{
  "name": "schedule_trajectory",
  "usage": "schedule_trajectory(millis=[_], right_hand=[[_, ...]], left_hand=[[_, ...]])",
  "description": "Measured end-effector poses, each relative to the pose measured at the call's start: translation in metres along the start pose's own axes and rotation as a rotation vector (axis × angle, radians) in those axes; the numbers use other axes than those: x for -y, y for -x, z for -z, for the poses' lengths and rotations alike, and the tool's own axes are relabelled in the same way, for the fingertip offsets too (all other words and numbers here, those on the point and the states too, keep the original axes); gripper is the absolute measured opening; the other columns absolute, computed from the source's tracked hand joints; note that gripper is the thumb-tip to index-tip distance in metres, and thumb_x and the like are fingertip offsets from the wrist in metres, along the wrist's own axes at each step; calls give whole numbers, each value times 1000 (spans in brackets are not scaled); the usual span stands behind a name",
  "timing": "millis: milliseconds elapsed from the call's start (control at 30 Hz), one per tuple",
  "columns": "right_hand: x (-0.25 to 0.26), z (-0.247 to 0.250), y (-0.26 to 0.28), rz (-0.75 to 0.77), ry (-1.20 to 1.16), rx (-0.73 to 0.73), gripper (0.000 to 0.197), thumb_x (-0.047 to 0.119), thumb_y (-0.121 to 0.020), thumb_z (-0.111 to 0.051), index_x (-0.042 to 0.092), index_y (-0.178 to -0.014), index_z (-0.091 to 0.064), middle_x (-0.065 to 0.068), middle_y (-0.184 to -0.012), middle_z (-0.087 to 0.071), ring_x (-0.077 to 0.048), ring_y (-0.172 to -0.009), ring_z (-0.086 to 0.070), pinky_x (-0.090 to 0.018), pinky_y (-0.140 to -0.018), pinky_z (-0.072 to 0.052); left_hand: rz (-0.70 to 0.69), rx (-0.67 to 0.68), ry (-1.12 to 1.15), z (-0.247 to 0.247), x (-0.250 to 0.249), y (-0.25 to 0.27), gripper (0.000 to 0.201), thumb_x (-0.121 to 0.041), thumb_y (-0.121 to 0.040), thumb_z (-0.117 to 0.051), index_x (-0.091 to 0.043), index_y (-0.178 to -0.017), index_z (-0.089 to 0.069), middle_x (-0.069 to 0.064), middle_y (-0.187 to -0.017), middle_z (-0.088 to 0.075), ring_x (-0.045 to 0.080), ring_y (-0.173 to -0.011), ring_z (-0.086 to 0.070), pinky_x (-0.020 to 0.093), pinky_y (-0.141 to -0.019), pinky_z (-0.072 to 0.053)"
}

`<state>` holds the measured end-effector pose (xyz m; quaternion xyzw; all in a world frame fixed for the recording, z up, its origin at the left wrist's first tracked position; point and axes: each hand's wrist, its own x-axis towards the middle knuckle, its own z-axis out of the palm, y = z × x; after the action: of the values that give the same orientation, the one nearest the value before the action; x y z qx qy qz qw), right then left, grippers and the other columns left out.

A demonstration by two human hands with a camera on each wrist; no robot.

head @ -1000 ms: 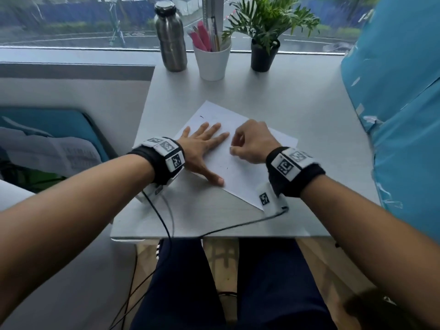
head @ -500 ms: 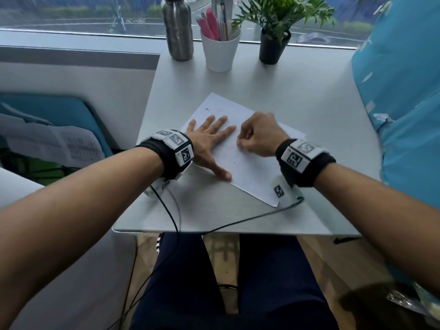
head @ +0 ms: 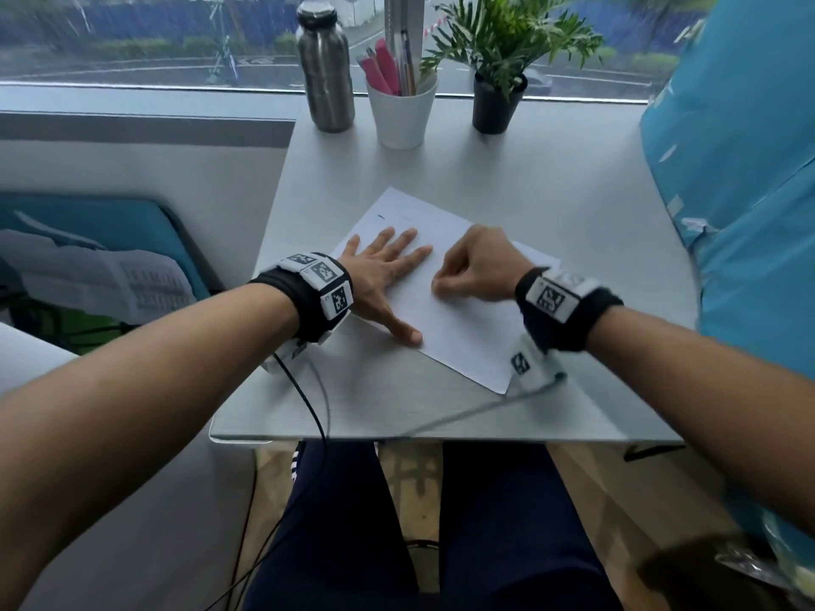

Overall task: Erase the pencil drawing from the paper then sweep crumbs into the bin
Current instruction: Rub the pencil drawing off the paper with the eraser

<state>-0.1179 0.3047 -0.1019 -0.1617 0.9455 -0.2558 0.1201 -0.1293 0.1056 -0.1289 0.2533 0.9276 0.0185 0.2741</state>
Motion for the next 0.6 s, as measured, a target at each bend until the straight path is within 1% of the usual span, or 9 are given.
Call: schedule_trajectory(millis=[67,133,233,267,367,433,467,533,600], right_hand=[[-9,12,-14,-67,-14,-103,9,21,-72,-79,13,-75,-78,1,-66,-70,5,-50,-55,-8,-59,-43],[0,2,-9,-44,-13,-117,7,18,-71,-77,11,-73,-78,0,-66,-70,-2,-56,-56,-16,-64,-46],[23,-20,18,84,-4,48,5,15,-71,-77,11,-70,-77,9,-57,-62,-5,-52,-54,-5,-56,-39],[20,-17,15,83,9,74,5,17,-71,-78,11,-72,-77,9,-58,-64,-4,-53,-55,-5,-56,-39],[-2,8,-17,-28,27,-64,11,21,-73,-78,10,-76,-77,-1,-70,-71,-9,-65,-60,-14,-65,-39],[0,8,-20,-51,12,-131,9,18,-73,-77,9,-73,-76,-1,-68,-69,-11,-66,-60,-20,-68,-42],[9,-2,-13,-24,1,-113,8,16,-72,-75,8,-70,-75,-2,-68,-70,-12,-64,-60,-21,-66,-45],[30,-24,11,68,-1,15,6,13,-70,-74,8,-67,-73,-2,-67,-70,-12,-61,-61,-19,-61,-47],[29,-23,13,87,15,84,7,15,-72,-76,8,-70,-74,-4,-71,-72,-11,-63,-62,-18,-61,-46]], left_hand=[[3,-4,13,0,-1,1,140,-88,-49,-66,-42,-150,20,-11,-157,32,17,-144,31,56,-116,14],[8,-7,8,0,0,0,141,-89,-48,-65,-42,-150,20,-11,-156,33,16,-143,31,57,-116,13],[4,-6,-7,-1,1,0,142,-91,-47,-64,-41,-149,21,-11,-156,34,16,-143,32,57,-116,13],[3,-2,-4,-1,1,0,142,-91,-47,-64,-41,-149,21,-11,-156,34,16,-143,32,57,-116,13],[4,-7,10,-2,0,1,141,-90,-47,-65,-42,-150,19,-11,-156,33,16,-143,32,57,-116,14],[8,-10,16,-1,0,0,142,-90,-47,-65,-41,-150,19,-11,-156,33,16,-143,32,57,-116,14],[10,-13,12,-1,0,-1,143,-90,-47,-65,-40,-151,19,-10,-156,33,17,-143,32,58,-116,13],[6,-17,-13,-3,1,-3,144,-91,-46,-64,-39,-151,20,-10,-156,34,17,-143,32,58,-116,12],[2,-17,-15,-4,2,-3,144,-91,-45,-64,-40,-151,20,-11,-155,34,16,-143,33,57,-116,14]])
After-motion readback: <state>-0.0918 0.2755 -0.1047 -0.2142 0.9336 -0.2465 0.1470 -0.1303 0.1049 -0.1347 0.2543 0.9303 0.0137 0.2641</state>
